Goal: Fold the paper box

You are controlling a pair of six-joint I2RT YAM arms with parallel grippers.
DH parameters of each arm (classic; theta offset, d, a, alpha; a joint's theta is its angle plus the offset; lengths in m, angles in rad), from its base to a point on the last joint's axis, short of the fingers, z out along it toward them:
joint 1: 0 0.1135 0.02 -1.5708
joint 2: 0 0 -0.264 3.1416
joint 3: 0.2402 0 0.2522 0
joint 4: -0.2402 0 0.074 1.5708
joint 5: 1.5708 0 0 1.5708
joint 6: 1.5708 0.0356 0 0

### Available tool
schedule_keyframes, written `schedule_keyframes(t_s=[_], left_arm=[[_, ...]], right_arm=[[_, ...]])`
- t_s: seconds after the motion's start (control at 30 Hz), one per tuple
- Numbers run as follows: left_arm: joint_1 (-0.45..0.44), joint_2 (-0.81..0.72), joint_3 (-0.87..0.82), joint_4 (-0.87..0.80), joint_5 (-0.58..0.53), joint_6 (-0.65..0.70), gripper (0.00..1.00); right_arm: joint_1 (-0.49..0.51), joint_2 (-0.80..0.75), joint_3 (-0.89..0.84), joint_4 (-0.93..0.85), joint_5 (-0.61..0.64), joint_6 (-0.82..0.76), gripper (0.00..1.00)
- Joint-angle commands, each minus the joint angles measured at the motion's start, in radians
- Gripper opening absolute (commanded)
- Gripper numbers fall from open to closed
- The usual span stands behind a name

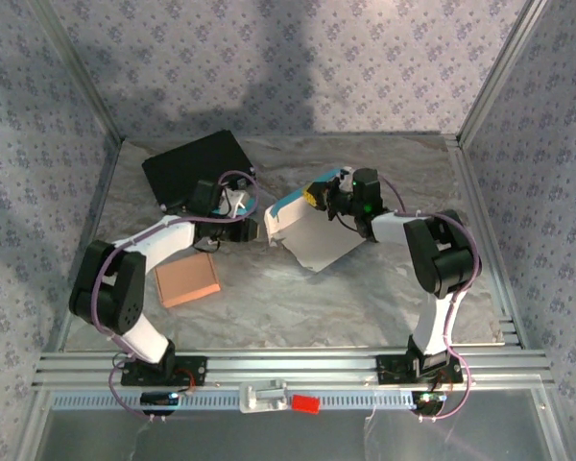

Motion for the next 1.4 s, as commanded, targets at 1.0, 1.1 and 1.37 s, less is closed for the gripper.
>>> schedule_keyframes(t_s=[1.0,1.1,1.37], left_arm=[[-0.101,0.092,0.079,0.163,0.029,0.144,0.31],[-0.104,0.085,0.087,0.138,0.068,0.163,0.32],[-0.131,-0.081,-0.025,0.038,0.035,0.232,0.43]], right_arm=[[-0.001,0.033,-0.027,0.064,-0.020,0.061,0.00],[-0.006,0.032,-0.032,0.068,-0.021,0.067,0.00],[-0.016,0.023,-0.022,0.068,-0.024,0.077,0.00]])
